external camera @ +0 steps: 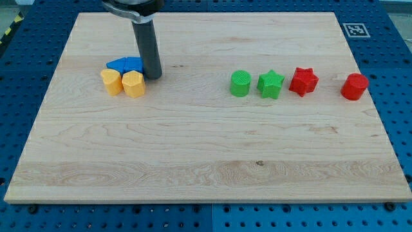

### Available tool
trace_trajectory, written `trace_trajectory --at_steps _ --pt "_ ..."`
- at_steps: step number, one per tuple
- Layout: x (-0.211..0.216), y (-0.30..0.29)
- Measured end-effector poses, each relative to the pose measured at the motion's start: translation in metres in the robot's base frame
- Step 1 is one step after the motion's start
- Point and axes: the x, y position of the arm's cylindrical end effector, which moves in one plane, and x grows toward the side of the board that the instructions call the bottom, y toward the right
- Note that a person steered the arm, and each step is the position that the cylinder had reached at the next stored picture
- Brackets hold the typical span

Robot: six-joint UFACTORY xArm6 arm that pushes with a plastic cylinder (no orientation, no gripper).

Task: Move the green star towards the center right

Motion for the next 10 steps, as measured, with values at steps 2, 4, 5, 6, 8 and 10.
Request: trace_trajectory --at_steps 2,4,5,6,8,10 --pt "-0.01 0.007" --pt "-0.014 0.076" --pt "0.008 0.103" --pt "0.061 0.115" --pt "0.078 0.168" --pt "0.021 0.211"
